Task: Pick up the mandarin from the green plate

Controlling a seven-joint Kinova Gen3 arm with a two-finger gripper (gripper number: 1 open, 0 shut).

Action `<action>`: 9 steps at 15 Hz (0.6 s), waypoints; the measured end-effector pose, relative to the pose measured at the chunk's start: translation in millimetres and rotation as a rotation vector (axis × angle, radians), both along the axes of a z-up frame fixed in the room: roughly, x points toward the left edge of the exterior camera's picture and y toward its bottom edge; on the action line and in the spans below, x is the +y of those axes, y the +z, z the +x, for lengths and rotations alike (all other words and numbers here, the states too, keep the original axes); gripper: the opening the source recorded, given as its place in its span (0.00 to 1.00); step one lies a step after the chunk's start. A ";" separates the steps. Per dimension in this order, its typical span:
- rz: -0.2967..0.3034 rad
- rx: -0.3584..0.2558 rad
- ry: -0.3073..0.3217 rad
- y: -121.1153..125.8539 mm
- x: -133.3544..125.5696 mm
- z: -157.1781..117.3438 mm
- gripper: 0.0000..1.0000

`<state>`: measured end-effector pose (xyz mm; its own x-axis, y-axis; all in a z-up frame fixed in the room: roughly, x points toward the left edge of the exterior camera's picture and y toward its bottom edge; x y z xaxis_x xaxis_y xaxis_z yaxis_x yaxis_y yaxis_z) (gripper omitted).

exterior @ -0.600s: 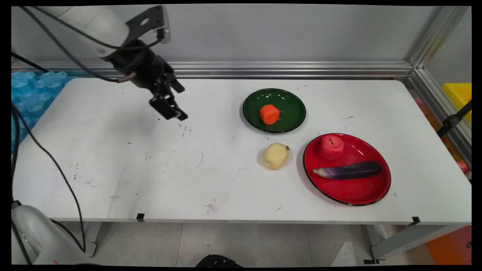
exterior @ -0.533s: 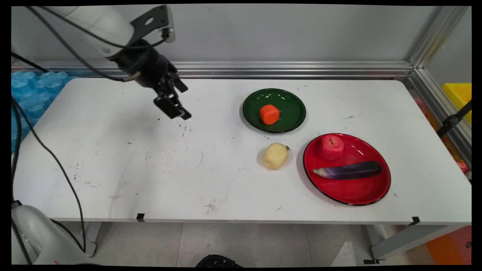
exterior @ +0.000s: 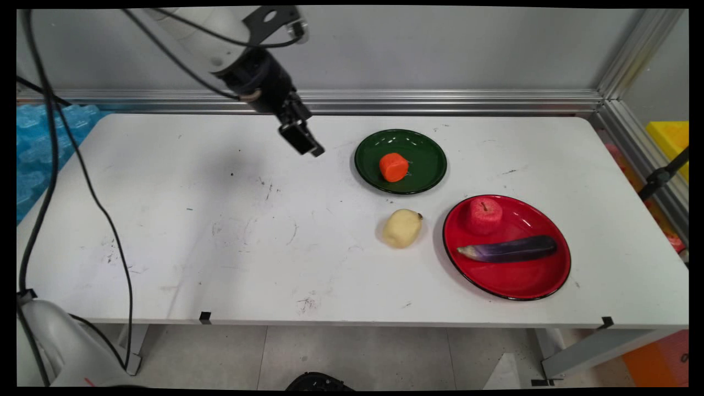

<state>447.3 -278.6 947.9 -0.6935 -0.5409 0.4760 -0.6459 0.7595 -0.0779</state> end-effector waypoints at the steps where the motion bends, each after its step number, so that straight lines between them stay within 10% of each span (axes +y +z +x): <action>1: -0.003 0.009 0.014 -0.9 -7.2 -5.5 1.00; 9: -0.016 0.050 0.081 -23.4 -63.0 -41.7 1.00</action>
<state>405.7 -341.6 924.5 -0.6230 -0.5867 0.5174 -0.7087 0.7033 -0.0558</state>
